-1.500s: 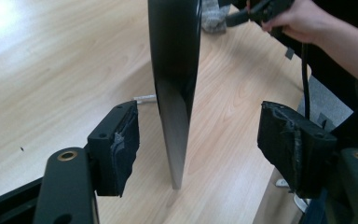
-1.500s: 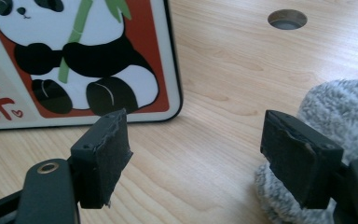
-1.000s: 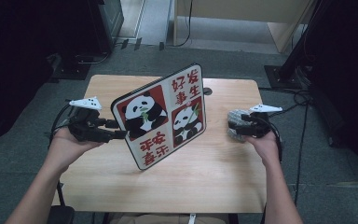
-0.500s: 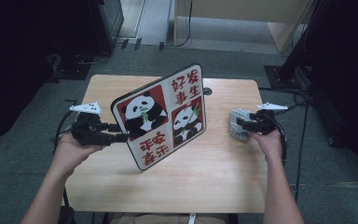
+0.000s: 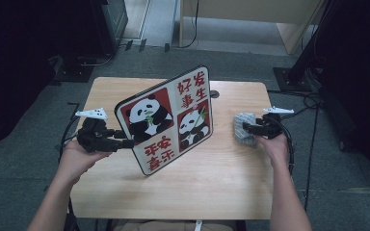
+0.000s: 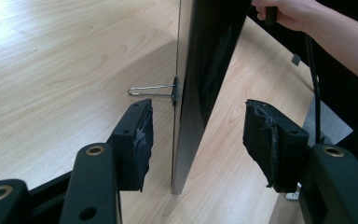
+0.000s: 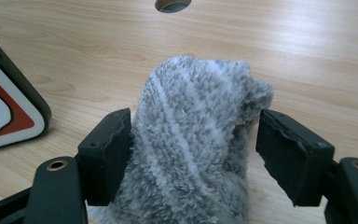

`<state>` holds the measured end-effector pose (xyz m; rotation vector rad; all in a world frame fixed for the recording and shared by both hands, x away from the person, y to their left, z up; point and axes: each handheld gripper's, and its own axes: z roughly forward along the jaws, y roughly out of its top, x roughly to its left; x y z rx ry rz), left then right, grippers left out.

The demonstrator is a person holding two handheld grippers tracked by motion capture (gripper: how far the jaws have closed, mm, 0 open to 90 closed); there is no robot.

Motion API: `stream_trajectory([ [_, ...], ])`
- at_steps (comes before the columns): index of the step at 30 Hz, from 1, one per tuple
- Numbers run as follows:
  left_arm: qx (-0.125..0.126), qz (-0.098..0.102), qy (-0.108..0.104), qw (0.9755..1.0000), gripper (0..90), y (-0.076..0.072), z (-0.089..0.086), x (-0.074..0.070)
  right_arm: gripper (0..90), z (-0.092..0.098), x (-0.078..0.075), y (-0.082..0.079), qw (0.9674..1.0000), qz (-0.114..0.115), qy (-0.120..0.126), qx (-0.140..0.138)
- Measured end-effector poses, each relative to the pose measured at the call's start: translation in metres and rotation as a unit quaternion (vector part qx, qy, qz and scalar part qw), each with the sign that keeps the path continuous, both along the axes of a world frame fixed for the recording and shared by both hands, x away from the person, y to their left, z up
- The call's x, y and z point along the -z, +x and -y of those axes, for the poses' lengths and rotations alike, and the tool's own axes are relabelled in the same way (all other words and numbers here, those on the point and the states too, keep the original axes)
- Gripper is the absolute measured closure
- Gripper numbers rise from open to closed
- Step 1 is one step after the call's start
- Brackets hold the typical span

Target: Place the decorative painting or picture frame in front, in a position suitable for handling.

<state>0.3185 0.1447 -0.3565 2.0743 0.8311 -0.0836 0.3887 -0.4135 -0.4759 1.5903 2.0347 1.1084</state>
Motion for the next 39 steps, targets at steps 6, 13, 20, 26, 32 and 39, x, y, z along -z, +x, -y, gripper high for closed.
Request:
stream_trajectory([
  [6, 0.001, 0.008, -0.009, 0.9999, 42.8, 0.000, -0.002, 0.001, 26.4, -0.011, 0.007, 0.003, 0.9998, -0.017, -0.005, -0.014],
  [13, -0.004, 0.015, -0.023, 0.9996, 42.9, 0.001, -0.006, 0.001, 26.6, -0.017, 0.014, 0.004, 0.9993, -0.026, -0.024, -0.008],
  [20, -0.006, 0.010, -0.030, 0.9995, 47.9, 0.002, -0.008, 0.003, 36.3, -0.015, 0.017, 0.005, 0.9991, -0.038, -0.019, 0.000],
  [26, -0.001, 0.012, -0.029, 0.9995, 50.1, 0.003, -0.004, 0.004, 52.4, -0.012, 0.014, 0.002, 0.9988, -0.046, -0.015, 0.001],
  [32, 0.004, 0.026, -0.025, 0.9993, 49.9, 0.003, -0.001, 0.005, 58.3, -0.010, 0.008, 0.000, 0.9982, -0.060, 0.003, 0.012],
  [39, -0.002, 0.017, -0.034, 0.9993, 54.6, 0.006, 0.001, 0.008, 58.6, -0.014, -0.002, -0.005, 0.9983, -0.058, -0.001, -0.001],
])
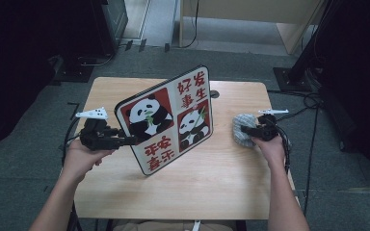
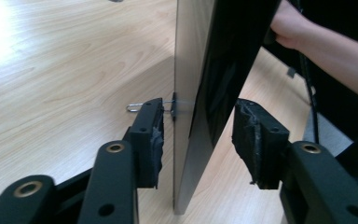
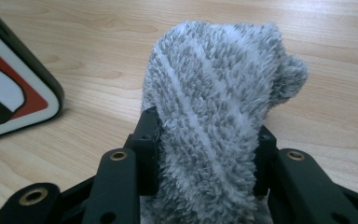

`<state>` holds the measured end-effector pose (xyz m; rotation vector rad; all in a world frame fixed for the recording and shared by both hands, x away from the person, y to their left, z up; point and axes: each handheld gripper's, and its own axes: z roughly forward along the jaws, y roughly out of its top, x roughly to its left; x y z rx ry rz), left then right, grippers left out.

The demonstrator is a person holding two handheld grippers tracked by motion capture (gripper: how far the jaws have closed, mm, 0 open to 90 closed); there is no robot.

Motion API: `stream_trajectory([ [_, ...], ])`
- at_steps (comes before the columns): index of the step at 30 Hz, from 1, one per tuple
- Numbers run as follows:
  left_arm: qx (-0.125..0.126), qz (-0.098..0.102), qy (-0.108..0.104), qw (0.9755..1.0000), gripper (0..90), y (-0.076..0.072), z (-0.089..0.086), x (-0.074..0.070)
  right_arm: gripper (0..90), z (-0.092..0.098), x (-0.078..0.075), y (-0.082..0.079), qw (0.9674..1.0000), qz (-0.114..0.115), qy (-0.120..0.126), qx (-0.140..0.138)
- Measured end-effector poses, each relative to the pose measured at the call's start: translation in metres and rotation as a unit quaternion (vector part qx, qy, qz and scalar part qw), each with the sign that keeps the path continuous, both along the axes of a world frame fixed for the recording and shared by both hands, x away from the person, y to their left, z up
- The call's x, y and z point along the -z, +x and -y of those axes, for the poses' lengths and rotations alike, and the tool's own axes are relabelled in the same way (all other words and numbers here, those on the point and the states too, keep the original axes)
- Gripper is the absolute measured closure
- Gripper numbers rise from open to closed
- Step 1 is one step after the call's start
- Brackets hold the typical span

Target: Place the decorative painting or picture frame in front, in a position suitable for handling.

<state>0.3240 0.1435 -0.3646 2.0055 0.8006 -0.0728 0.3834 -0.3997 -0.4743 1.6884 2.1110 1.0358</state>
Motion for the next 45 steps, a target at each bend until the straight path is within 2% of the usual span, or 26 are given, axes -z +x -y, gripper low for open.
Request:
stream_trajectory([
  [5, -0.005, -0.001, 0.000, 1.0000, 55.9, 0.002, 0.000, 0.002, 58.5, -0.005, -0.009, -0.004, 0.9999, -0.002, 0.008, -0.012],
  [12, -0.006, 0.001, -0.004, 1.0000, 59.8, 0.003, 0.002, 0.004, 58.0, -0.018, -0.027, -0.014, 0.9989, 0.015, 0.010, -0.043],
  [15, -0.008, -0.002, -0.010, 0.9999, 62.2, 0.005, 0.001, 0.004, 57.5, -0.026, -0.039, -0.021, 0.9980, 0.022, 0.002, -0.059],
  [20, -0.005, 0.001, -0.006, 1.0000, 63.3, 0.005, 0.003, 0.004, 57.5, -0.032, -0.048, -0.025, 0.9971, 0.023, 0.013, -0.071],
  [21, -0.003, 0.003, -0.005, 1.0000, 64.0, 0.005, 0.004, 0.004, 57.5, -0.038, -0.053, -0.027, 0.9963, 0.024, 0.018, -0.081],
  [28, 0.000, 0.005, -0.009, 0.9999, 66.1, 0.006, 0.006, 0.005, 57.4, -0.051, -0.063, -0.031, 0.9938, 0.031, 0.025, -0.104],
  [32, 0.000, 0.003, -0.016, 0.9999, 68.6, 0.007, 0.006, 0.005, 57.1, -0.058, -0.069, -0.033, 0.9926, 0.032, 0.024, -0.114],
  [34, -0.002, -0.004, -0.017, 0.9998, 69.4, 0.008, 0.006, 0.005, 57.3, -0.062, -0.072, -0.035, 0.9917, 0.033, 0.024, -0.122],
  [39, 0.001, 0.009, -0.020, 0.9998, 76.9, 0.006, 0.007, 0.004, 57.7, -0.070, -0.083, -0.039, 0.9898, 0.054, 0.010, -0.131],
  [41, 0.002, 0.011, -0.018, 0.9998, 77.4, 0.006, 0.007, 0.004, 57.8, -0.071, -0.085, -0.039, 0.9898, 0.054, 0.009, -0.132],
  [45, 0.007, 0.012, -0.021, 0.9997, 77.7, 0.005, 0.007, 0.004, 57.7, -0.076, -0.096, -0.043, 0.9881, 0.070, 0.015, -0.136],
])
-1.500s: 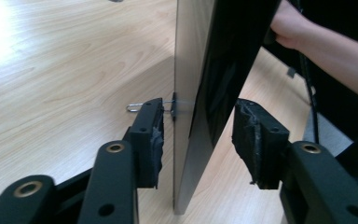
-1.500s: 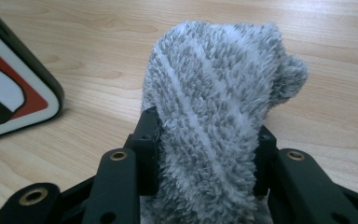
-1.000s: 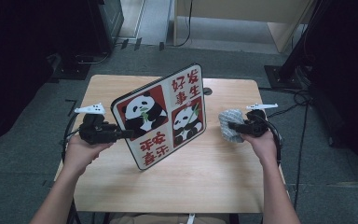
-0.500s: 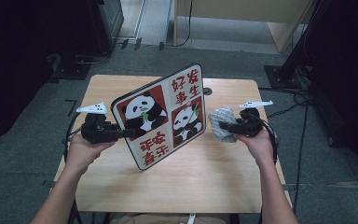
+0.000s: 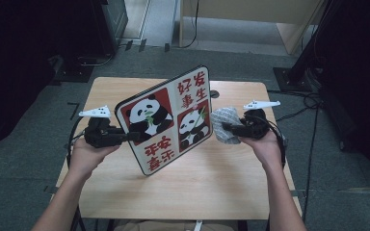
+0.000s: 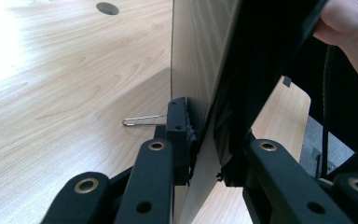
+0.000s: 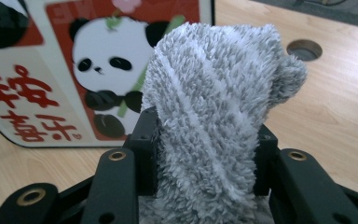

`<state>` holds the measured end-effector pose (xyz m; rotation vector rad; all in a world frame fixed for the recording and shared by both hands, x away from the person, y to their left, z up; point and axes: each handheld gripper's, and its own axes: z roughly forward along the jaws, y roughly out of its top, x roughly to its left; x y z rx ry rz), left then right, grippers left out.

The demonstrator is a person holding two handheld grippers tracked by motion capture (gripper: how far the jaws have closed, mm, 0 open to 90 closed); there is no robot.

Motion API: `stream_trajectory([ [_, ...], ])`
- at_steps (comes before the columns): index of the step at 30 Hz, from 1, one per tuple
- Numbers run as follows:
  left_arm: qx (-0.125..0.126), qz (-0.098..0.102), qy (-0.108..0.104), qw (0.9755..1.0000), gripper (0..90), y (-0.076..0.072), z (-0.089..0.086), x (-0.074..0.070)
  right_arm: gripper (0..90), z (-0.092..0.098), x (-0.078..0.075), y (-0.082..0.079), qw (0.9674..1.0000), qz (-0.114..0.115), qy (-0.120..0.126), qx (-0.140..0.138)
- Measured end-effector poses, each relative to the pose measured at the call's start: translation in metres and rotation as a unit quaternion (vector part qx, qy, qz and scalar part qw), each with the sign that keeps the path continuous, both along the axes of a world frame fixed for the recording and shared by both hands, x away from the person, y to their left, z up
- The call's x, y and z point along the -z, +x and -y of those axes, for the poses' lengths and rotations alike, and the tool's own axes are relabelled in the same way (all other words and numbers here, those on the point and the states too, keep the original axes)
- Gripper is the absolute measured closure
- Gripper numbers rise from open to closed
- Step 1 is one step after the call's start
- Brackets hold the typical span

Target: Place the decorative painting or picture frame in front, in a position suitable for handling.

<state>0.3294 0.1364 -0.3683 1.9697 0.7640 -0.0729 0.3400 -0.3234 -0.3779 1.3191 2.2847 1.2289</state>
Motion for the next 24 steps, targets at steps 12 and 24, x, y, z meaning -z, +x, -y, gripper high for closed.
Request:
stream_trajectory([
  [12, 0.010, -0.001, 0.003, 0.9999, 77.5, -0.004, -0.001, -0.001, 57.5, -0.017, -0.024, -0.006, 0.9997, 0.011, 0.004, -0.022],
  [24, 0.022, -0.003, 0.002, 0.9998, 76.9, -0.007, -0.006, -0.002, 57.0, -0.026, -0.035, -0.005, 0.9993, 0.017, 0.004, -0.032],
])
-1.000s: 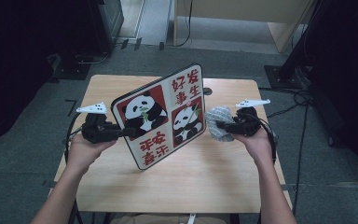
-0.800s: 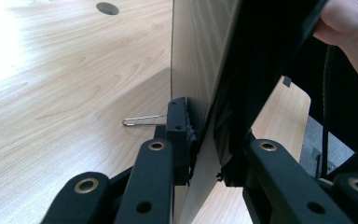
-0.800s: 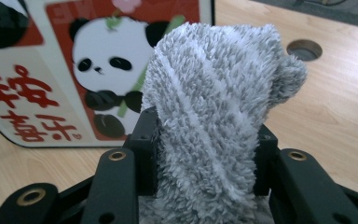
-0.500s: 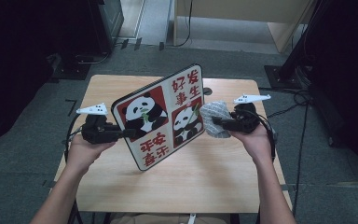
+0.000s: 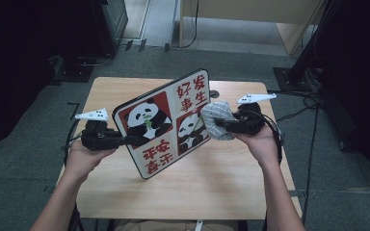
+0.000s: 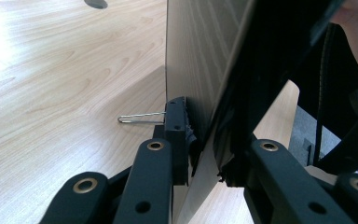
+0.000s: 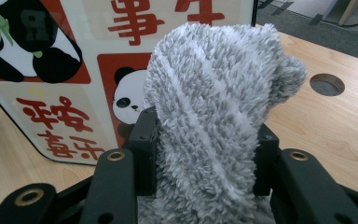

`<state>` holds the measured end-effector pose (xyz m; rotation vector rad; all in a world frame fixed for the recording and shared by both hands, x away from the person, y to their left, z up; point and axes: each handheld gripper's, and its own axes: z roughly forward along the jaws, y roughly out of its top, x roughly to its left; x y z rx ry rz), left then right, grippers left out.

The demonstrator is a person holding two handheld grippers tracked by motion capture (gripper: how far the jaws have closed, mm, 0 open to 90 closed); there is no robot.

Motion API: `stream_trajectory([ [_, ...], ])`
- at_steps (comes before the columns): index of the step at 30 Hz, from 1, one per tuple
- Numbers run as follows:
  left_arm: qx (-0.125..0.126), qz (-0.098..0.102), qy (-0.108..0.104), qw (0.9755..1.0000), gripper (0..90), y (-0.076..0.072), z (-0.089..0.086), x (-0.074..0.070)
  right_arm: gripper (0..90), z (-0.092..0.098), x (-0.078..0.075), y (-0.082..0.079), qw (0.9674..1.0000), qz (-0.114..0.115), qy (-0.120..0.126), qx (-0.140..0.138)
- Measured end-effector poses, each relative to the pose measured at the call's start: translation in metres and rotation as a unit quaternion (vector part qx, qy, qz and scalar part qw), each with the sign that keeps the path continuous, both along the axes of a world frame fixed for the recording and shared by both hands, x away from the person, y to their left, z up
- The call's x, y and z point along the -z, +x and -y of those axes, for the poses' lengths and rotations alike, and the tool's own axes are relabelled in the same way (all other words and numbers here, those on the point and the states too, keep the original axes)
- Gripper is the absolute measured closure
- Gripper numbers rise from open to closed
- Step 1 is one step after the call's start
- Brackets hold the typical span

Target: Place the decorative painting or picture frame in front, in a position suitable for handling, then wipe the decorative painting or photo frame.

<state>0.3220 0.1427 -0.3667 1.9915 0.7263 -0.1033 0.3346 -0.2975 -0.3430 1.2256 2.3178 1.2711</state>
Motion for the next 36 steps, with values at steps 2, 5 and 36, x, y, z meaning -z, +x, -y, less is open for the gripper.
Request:
stream_trajectory([
  [2, 0.000, -0.001, -0.001, 1.0000, 77.0, 0.001, -0.001, 0.000, 57.1, -0.001, -0.001, 0.002, 1.0000, -0.004, -0.001, 0.001],
  [5, -0.004, -0.001, 0.000, 1.0000, 77.4, 0.001, -0.001, 0.000, 57.2, -0.001, -0.002, 0.003, 1.0000, -0.003, -0.003, -0.001],
  [36, -0.001, -0.010, -0.005, 0.9999, 76.7, 0.004, -0.003, 0.002, 57.1, -0.010, -0.087, 0.033, 0.9987, 0.049, 0.012, -0.009],
])
